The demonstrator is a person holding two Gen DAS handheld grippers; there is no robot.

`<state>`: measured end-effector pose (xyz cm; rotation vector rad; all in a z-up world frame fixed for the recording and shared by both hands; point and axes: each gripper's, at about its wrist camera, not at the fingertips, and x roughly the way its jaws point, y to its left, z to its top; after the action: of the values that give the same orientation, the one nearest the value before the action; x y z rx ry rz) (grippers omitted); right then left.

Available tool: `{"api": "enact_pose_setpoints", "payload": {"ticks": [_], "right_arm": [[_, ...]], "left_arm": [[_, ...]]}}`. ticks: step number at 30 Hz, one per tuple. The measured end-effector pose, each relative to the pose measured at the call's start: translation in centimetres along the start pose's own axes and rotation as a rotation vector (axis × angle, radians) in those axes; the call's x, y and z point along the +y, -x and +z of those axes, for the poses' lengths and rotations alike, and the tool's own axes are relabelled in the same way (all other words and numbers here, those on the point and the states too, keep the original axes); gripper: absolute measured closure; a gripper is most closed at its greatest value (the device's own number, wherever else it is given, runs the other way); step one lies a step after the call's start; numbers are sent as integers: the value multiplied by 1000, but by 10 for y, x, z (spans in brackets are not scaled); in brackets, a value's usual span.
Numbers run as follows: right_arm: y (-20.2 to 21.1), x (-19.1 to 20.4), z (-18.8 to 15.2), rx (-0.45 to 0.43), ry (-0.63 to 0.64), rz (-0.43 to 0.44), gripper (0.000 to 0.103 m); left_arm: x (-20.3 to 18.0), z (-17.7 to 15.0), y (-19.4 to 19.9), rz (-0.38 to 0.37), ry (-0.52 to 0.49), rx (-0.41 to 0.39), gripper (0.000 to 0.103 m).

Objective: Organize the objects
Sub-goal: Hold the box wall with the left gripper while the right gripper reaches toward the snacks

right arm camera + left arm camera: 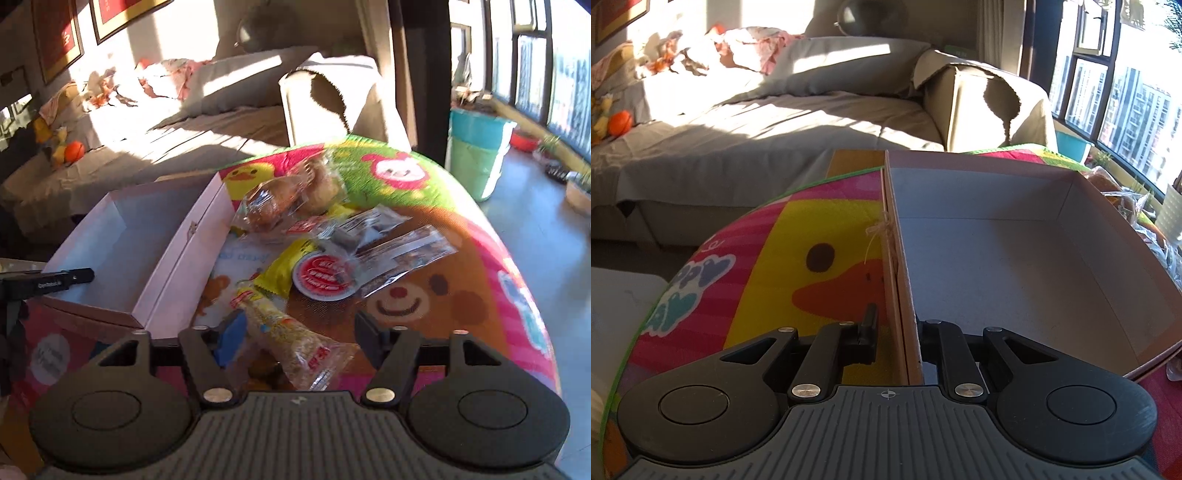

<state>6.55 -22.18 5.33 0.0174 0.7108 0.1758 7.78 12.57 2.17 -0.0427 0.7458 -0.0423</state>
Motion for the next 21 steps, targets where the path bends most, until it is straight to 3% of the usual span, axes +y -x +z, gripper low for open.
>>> {"api": "enact_pose_setpoints", "payload": {"ticks": [2,6,10,12,16,17,21], "right_arm": [[10,11,-12,-29,89,-64,23],[5,26,-28,54,167,-4,23],[-16,40,-36,130,218,-11,20],[-25,38,-35,130,201,1,10],[-44,26,-30,134,81,37,0],[-45,30,-30,127,91,30,0],[-39,43,-30,102,144,40,18]], "left_arm": [[0,0,0,1,-1,2,87],[0,0,0,1,-2,1,87],[0,1,0,4,-4,6,87],[-1,1,-1,4,-5,7,87],[-1,1,-1,3,-5,7,87],[-1,1,-1,2,-6,7,87],[-1,1,-1,2,-9,5,87]]}}
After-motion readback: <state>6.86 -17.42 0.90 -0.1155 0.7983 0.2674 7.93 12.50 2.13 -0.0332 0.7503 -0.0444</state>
